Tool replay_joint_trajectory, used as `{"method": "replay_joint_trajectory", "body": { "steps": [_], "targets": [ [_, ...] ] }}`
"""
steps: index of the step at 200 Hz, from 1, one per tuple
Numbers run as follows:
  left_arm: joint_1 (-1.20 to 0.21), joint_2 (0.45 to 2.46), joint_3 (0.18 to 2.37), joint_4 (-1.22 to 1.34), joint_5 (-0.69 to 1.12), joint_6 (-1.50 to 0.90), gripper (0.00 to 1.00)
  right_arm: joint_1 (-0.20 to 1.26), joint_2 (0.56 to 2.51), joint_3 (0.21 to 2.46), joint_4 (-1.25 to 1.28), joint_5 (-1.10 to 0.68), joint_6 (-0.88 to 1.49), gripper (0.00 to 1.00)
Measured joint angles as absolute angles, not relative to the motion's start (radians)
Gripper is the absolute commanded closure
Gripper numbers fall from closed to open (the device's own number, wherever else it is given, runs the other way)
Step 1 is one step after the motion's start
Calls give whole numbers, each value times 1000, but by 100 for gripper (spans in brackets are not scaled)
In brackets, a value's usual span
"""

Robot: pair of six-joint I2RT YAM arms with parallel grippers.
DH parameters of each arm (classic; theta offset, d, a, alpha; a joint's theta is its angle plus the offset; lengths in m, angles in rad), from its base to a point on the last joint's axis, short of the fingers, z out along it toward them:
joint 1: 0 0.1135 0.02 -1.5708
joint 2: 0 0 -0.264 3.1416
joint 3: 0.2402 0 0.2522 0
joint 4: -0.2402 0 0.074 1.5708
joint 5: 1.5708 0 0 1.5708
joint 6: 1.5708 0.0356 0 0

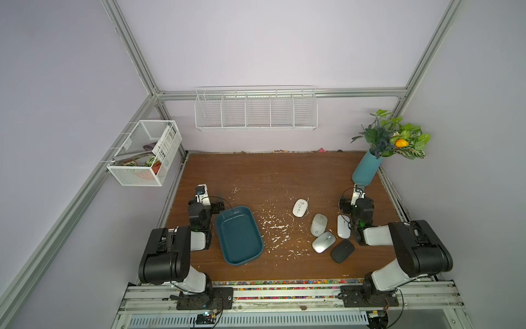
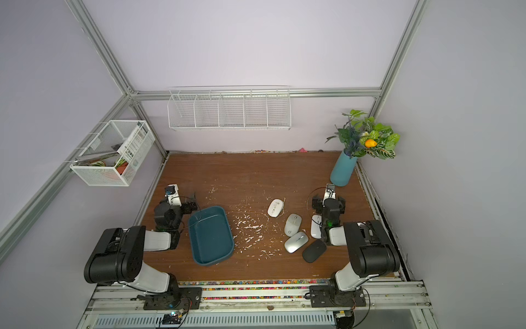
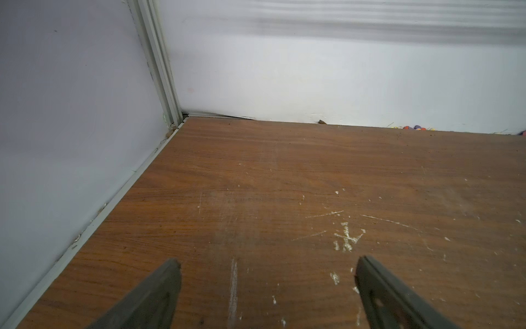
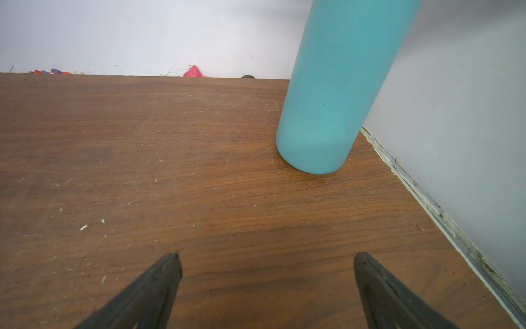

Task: Put the mouse in the storage box
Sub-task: Pick up the mouse from the center of the board.

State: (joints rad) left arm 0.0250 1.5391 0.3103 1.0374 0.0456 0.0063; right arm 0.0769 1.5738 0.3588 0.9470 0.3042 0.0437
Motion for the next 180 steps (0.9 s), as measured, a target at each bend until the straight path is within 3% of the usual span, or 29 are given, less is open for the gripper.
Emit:
{"method": "replay_joint_trajectory", "body": {
  "steps": [180],
  "targets": [
    [25, 1539, 310, 1037, 46, 6, 0, 76, 1574, 359, 947, 294, 44, 1]
  ]
}}
